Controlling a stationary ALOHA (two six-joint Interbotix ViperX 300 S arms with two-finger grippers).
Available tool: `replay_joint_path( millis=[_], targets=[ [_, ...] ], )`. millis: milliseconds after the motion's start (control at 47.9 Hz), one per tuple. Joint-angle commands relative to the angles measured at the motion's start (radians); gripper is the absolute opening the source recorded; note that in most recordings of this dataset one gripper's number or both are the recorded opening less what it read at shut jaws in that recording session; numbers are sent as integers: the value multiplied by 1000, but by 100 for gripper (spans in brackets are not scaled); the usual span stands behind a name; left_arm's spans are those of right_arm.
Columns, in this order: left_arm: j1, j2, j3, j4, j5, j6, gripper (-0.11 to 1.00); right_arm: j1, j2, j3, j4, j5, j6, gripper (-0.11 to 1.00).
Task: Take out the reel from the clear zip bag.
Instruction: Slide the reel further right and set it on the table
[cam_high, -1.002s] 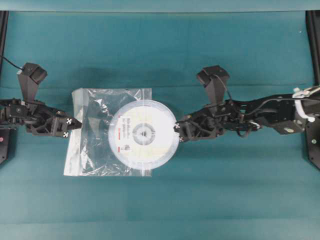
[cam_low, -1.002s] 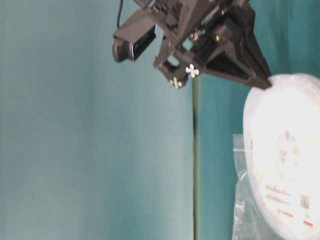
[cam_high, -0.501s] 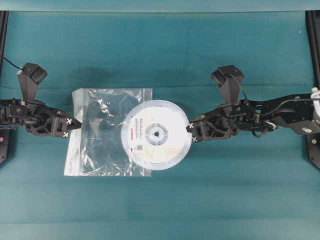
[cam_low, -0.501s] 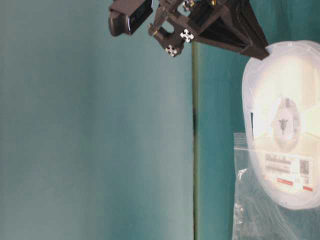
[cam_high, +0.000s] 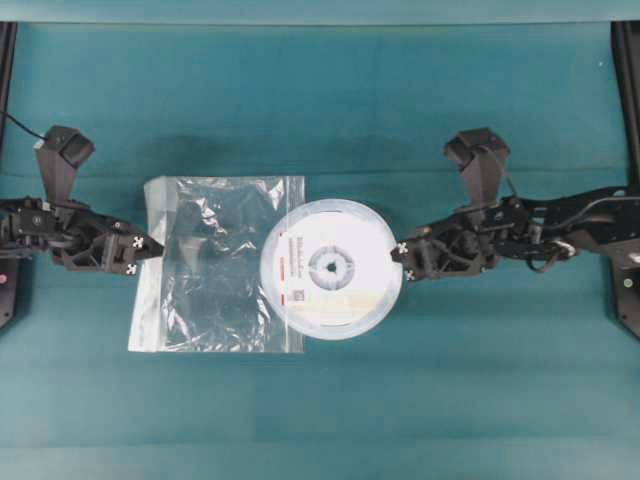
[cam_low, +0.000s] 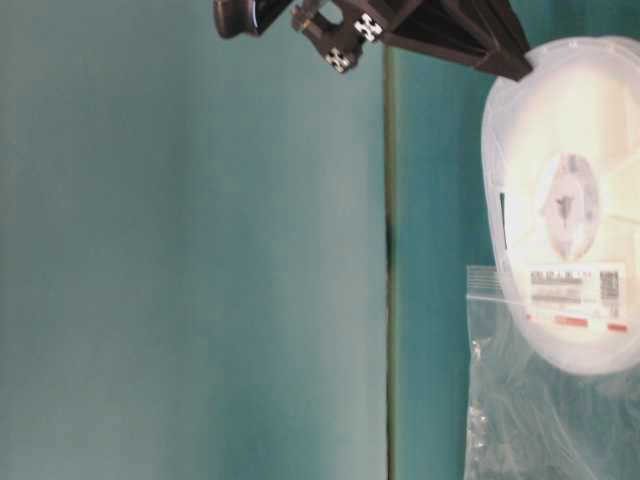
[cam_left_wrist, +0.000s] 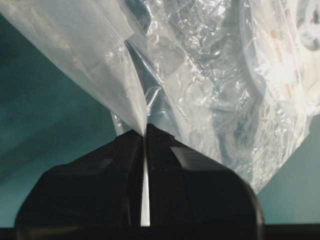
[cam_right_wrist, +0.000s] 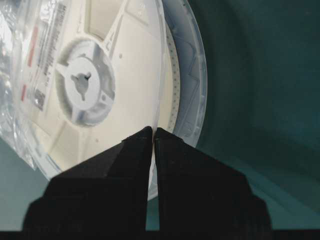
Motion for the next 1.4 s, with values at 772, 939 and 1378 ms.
replay_joint_path(
  millis=[772, 939, 1378],
  targets=[
    [0, -2, -14, 3, -6, 3, 0, -35, -150, 107, 2, 54, 9, 5],
    [0, -2, -14, 3, -6, 3, 0, -35, -169, 124, 2, 54, 9, 5],
    [0, -2, -14, 3, -6, 2, 0, -38, -222, 166, 2, 84, 9, 5]
  ],
)
